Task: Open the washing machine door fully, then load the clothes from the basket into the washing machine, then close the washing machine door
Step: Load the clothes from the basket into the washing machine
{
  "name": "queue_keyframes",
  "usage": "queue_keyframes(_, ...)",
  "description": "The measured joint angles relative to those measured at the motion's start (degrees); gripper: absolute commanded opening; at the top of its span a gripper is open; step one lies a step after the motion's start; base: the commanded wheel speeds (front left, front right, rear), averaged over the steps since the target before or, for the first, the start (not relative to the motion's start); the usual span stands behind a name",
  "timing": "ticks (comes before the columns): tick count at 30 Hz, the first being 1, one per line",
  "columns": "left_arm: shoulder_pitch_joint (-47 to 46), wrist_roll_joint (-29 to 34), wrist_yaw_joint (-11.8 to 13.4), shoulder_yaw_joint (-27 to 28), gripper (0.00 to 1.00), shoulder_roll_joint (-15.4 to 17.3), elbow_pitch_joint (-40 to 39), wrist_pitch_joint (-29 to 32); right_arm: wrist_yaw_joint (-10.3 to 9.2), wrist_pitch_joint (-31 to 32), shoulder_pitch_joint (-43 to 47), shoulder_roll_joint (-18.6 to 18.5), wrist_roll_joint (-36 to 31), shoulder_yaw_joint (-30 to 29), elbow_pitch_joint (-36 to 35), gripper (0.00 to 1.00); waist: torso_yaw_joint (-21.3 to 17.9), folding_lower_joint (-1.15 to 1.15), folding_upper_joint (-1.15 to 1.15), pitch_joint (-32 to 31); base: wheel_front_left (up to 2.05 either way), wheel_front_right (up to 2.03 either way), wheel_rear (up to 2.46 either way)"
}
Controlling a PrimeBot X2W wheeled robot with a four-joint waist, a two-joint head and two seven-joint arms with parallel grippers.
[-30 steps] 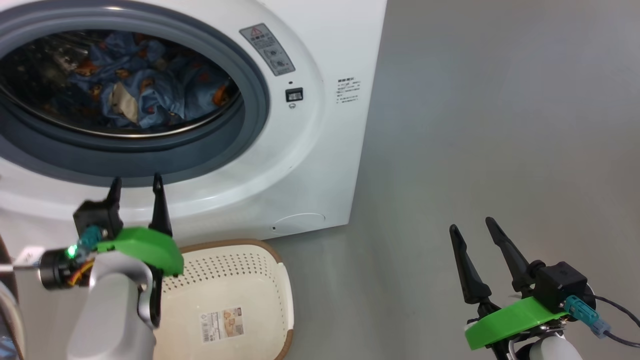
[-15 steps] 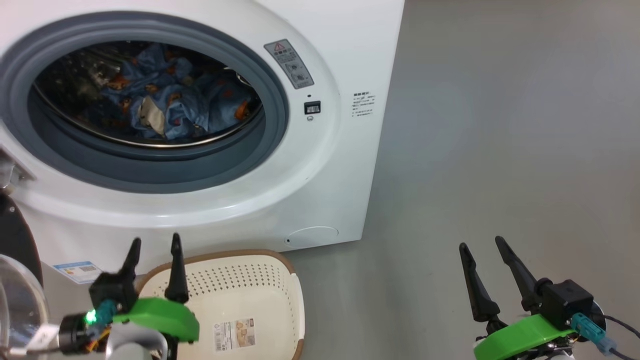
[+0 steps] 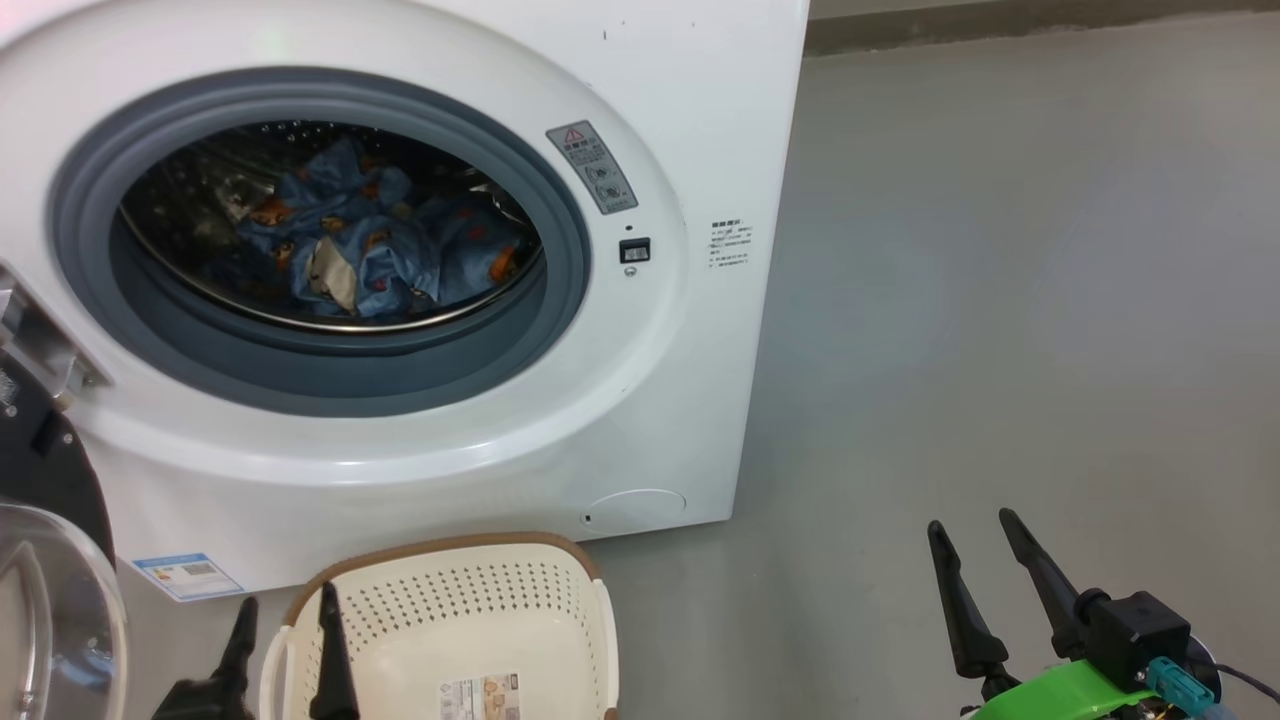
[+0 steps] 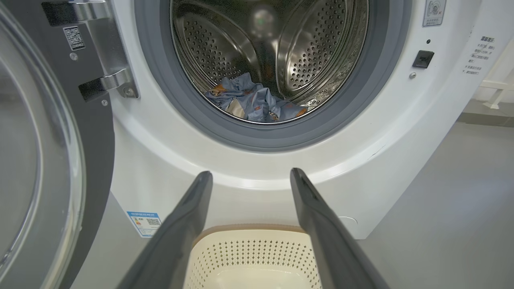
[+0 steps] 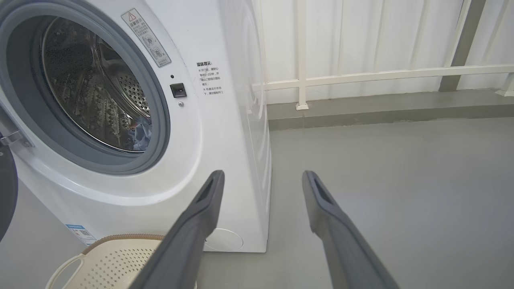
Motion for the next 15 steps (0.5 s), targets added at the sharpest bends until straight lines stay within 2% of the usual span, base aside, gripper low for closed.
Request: queue_keyframes(15,5.13,-0.33,0.9,1.12,1.0,0.03,-3.24,0.0,0.0,0.0,0.53,-0.99,-0.3,0.71,0.62,1.0,3.45,0.0,0.0,-1.93,0.0,0.0,0.0)
